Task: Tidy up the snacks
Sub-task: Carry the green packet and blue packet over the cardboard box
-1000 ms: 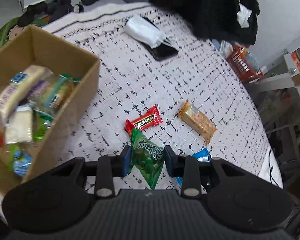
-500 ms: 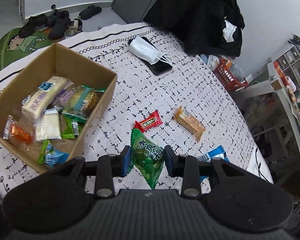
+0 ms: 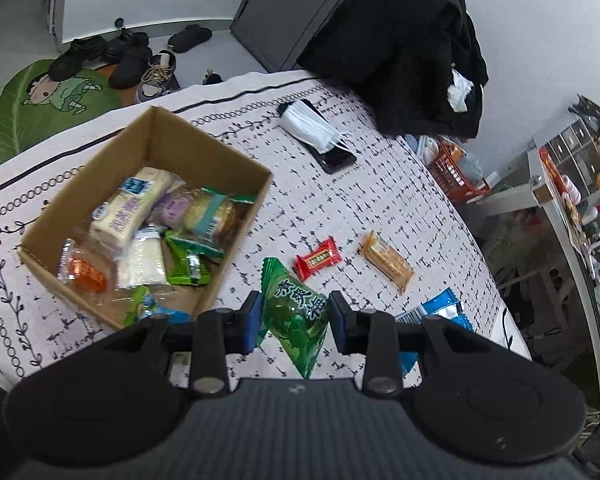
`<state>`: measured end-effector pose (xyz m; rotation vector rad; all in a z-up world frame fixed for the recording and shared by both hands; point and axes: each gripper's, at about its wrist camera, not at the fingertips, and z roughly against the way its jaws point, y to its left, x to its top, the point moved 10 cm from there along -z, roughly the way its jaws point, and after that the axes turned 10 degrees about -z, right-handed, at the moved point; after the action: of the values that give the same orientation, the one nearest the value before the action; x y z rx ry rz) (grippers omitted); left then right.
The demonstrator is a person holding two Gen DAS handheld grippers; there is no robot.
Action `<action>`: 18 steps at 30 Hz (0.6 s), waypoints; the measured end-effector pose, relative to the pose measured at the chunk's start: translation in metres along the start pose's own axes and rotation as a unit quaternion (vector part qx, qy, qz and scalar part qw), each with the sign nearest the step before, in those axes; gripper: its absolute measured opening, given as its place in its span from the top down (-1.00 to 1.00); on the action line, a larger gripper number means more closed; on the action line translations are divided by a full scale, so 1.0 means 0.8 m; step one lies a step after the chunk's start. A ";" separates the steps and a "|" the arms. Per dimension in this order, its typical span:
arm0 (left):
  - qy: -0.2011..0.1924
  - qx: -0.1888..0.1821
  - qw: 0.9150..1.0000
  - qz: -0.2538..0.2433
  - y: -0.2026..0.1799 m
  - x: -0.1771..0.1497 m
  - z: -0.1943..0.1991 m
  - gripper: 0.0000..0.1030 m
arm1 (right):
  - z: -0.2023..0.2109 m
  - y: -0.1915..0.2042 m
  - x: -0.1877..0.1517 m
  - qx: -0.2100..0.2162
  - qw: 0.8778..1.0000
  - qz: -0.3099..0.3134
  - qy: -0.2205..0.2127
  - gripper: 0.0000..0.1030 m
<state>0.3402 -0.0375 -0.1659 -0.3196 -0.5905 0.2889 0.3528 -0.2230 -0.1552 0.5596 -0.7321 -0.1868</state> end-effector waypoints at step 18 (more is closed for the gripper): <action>-0.025 0.015 0.998 0.055 0.103 0.036 0.025 0.32 | -0.032 0.102 -0.022 0.024 0.999 0.026 0.027 0.65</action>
<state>0.3373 0.0520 -0.1670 -0.3173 -0.6183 0.4133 0.3551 -0.1380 -0.1366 0.5889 -0.6983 -0.1059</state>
